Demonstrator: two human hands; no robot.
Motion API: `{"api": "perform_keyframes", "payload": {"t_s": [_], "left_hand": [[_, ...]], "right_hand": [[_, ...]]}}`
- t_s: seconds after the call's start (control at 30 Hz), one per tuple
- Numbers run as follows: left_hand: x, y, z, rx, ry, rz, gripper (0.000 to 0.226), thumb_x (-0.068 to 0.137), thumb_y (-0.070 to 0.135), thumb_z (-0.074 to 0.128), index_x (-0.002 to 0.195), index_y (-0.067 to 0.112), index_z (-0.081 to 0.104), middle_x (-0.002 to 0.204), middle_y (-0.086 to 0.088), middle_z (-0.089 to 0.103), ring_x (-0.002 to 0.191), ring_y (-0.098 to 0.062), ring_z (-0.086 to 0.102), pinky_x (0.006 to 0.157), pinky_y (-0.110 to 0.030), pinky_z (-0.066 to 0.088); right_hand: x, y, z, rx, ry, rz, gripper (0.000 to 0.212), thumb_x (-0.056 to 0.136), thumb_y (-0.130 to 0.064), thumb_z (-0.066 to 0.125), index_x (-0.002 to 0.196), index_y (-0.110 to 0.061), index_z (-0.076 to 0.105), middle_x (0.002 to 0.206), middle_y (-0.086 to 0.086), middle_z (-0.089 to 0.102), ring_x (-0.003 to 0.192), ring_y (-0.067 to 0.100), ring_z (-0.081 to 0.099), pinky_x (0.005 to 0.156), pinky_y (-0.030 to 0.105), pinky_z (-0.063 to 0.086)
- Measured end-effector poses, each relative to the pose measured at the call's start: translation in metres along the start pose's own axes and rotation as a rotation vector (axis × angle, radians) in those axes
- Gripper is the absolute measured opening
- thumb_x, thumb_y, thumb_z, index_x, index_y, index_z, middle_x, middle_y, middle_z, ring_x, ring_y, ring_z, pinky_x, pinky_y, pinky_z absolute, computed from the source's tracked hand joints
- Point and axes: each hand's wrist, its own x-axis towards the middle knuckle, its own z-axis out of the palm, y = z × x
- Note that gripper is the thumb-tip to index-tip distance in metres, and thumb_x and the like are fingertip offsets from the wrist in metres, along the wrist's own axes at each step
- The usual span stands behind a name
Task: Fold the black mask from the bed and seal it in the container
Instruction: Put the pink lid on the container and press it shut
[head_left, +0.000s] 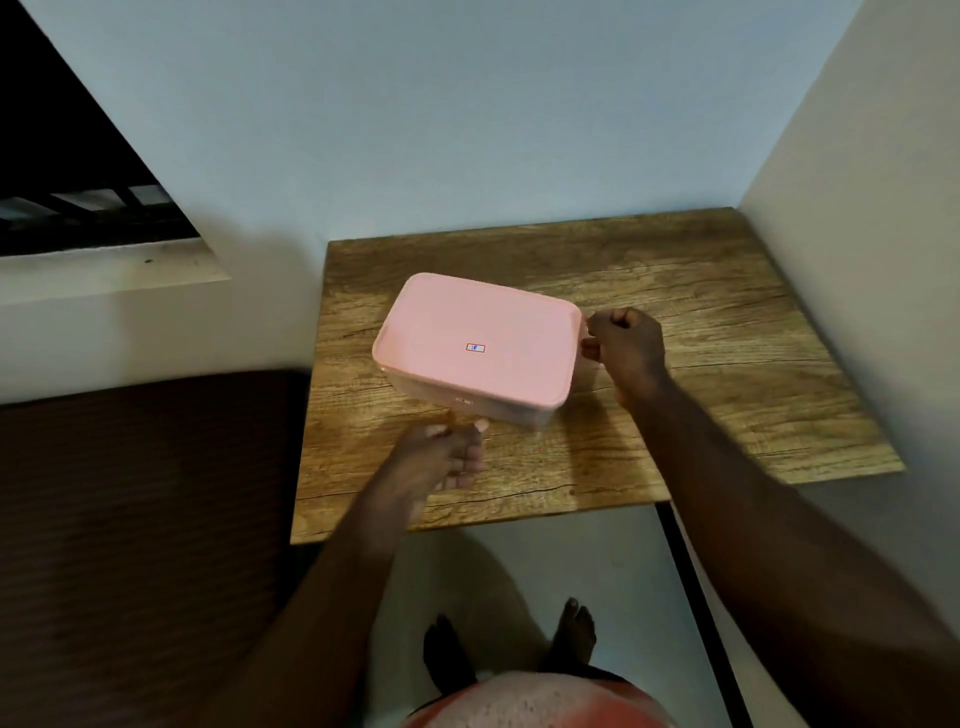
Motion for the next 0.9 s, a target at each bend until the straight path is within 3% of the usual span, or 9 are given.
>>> {"api": "perform_keyframes", "payload": {"t_s": [0.1,0.2,0.4,0.63,0.9], "left_hand": [[0.006,0.006,0.026,-0.091,0.017,0.014,0.037,0.081,0.035,0.074,0.100,0.004,0.067,0.082,-0.008,0.068,0.070,-0.017,0.066,0.064,-0.030,0.056],[0.011,0.009,0.049,-0.135,-0.002,0.000,0.040,0.081,0.043,0.072,0.097,0.006,0.069,0.083,-0.007,0.069,0.069,-0.016,0.066,0.064,-0.030,0.056],[0.018,0.010,0.090,-0.249,0.044,-0.051,0.040,0.084,0.045,0.068,0.098,0.008,0.069,0.086,-0.007,0.070,0.071,-0.016,0.066,0.061,-0.029,0.054],[0.025,0.015,0.113,-0.366,0.170,-0.009,0.022,0.089,0.029,0.067,0.087,0.008,0.069,0.067,-0.002,0.064,0.052,-0.009,0.057,0.048,-0.022,0.047],[0.030,0.020,0.106,-0.285,0.088,-0.027,0.023,0.089,0.030,0.067,0.093,0.007,0.070,0.069,-0.001,0.066,0.058,-0.011,0.061,0.052,-0.024,0.049]], "right_hand": [[-0.026,0.022,0.003,0.007,-0.016,0.025,0.016,0.091,-0.027,0.063,0.097,-0.012,0.065,0.092,0.006,0.071,0.085,0.023,0.071,0.072,0.040,0.061],[-0.055,0.050,0.004,0.053,-0.077,0.077,0.026,0.086,-0.038,0.070,0.091,-0.012,0.064,0.085,0.005,0.070,0.076,0.019,0.066,0.068,0.037,0.056],[-0.062,0.045,0.000,0.242,-0.174,0.120,0.023,0.087,-0.024,0.071,0.073,-0.009,0.060,0.074,0.016,0.062,0.068,0.025,0.061,0.067,0.038,0.054],[-0.057,0.046,0.001,0.280,-0.206,0.156,0.020,0.088,-0.018,0.071,0.085,0.001,0.069,0.074,0.014,0.070,0.064,0.022,0.066,0.063,0.034,0.057],[-0.038,0.037,-0.003,0.173,-0.211,0.117,0.016,0.087,-0.018,0.071,0.082,-0.005,0.065,0.073,0.012,0.069,0.066,0.023,0.065,0.066,0.037,0.056]]}}
